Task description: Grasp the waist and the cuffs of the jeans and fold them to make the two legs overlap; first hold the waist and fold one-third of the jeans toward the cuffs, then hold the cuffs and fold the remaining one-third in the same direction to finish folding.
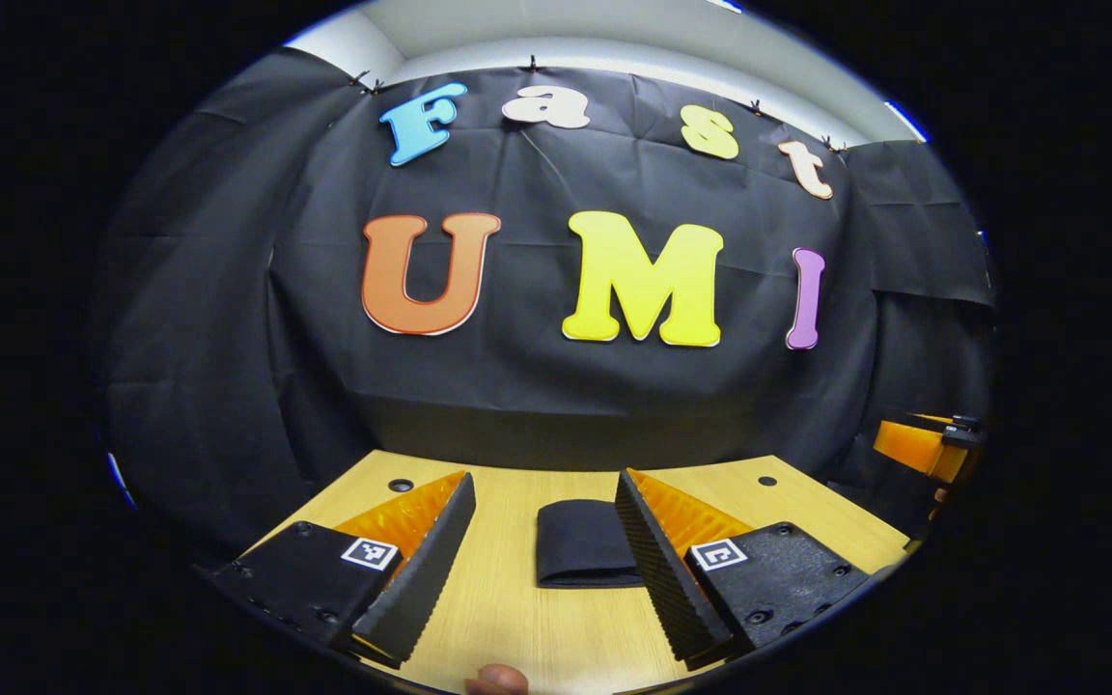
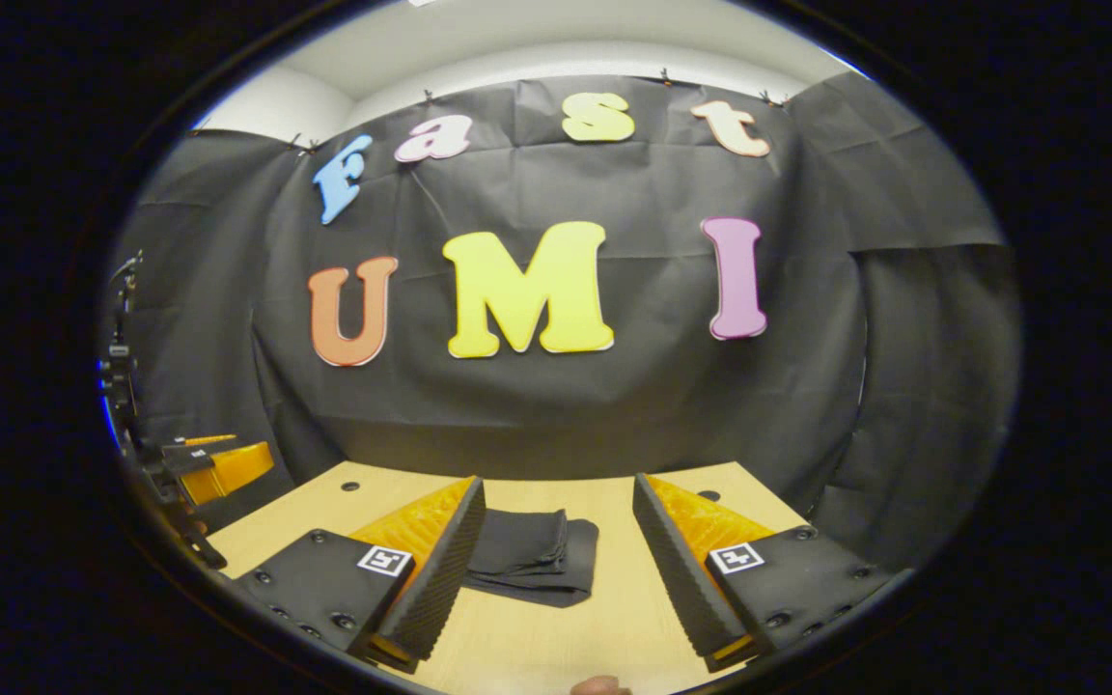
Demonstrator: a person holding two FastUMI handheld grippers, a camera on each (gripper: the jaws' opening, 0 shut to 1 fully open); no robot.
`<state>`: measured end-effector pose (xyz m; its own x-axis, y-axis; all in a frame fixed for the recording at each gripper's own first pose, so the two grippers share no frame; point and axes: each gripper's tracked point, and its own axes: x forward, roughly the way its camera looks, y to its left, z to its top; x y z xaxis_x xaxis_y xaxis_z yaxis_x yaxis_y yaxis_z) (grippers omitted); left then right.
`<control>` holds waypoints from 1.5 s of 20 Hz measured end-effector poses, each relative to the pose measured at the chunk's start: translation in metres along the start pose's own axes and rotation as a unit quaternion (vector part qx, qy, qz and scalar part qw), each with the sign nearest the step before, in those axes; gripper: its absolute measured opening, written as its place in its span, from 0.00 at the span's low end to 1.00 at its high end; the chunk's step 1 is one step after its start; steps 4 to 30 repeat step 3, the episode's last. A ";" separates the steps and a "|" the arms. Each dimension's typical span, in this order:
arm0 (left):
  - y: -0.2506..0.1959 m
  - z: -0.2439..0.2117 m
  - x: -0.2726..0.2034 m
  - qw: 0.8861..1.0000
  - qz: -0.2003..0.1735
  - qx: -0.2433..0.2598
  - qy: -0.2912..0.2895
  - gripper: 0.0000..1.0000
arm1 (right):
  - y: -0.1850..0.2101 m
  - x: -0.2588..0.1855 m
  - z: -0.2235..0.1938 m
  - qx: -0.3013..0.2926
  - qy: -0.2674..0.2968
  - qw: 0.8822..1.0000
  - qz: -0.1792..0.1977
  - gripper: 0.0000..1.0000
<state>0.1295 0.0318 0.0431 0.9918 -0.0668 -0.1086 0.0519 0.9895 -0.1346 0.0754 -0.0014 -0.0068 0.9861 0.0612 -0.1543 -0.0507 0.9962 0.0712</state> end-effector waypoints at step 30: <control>0.001 0.001 -0.018 1.000 0.004 0.001 -0.007 0.94 | 0.016 -0.013 -0.004 -0.019 -0.020 1.000 0.005 0.96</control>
